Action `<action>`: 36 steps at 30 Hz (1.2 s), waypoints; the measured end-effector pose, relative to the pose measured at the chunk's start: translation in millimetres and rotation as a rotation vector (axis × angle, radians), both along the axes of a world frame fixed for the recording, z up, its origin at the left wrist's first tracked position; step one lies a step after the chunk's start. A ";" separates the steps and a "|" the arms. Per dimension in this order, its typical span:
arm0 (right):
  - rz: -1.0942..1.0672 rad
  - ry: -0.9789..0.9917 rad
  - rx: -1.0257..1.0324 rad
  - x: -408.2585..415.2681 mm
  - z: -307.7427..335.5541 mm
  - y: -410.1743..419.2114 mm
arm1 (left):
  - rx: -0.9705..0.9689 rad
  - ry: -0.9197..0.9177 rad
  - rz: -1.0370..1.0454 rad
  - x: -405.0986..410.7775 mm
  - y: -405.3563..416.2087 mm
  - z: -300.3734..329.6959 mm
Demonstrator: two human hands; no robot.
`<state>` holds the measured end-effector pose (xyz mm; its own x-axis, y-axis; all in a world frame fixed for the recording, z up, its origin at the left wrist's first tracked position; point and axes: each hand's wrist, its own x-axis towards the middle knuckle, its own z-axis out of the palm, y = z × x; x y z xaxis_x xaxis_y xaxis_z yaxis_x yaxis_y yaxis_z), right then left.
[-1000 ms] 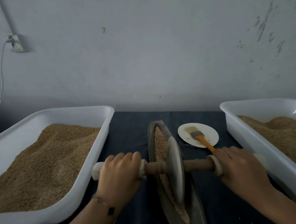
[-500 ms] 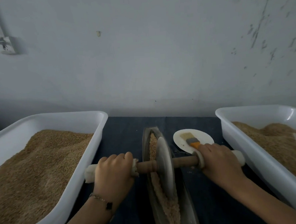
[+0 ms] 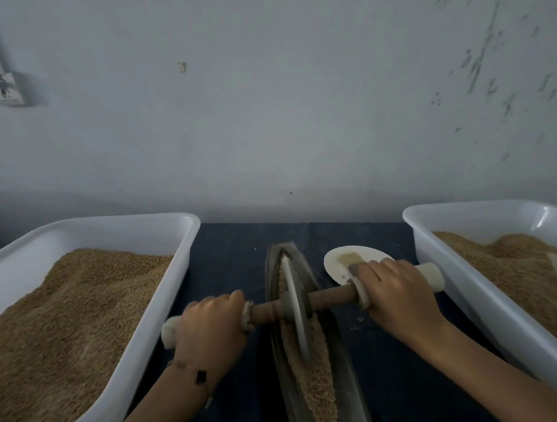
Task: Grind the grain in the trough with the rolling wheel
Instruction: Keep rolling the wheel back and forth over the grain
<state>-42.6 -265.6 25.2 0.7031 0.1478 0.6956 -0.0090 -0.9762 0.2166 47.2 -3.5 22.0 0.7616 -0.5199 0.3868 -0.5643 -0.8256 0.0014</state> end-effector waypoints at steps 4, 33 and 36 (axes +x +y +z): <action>0.049 -0.007 -0.016 -36.9 -0.8 12.6 | -0.021 0.025 -0.111 -37.8 14.1 3.7; -0.001 0.037 0.034 -1.1 -10.2 18.2 | -0.086 -0.104 -0.165 -11.7 -11.5 -1.8; 0.043 -0.013 0.037 -27.0 -14.0 20.5 | -0.050 -0.135 -0.214 -39.4 1.3 1.6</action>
<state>-69.7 -245.1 11.2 0.6874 0.1517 0.7103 0.0309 -0.9832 0.1801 7.9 -2.2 23.5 0.5763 -0.6410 0.5069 -0.7238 -0.6884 -0.0476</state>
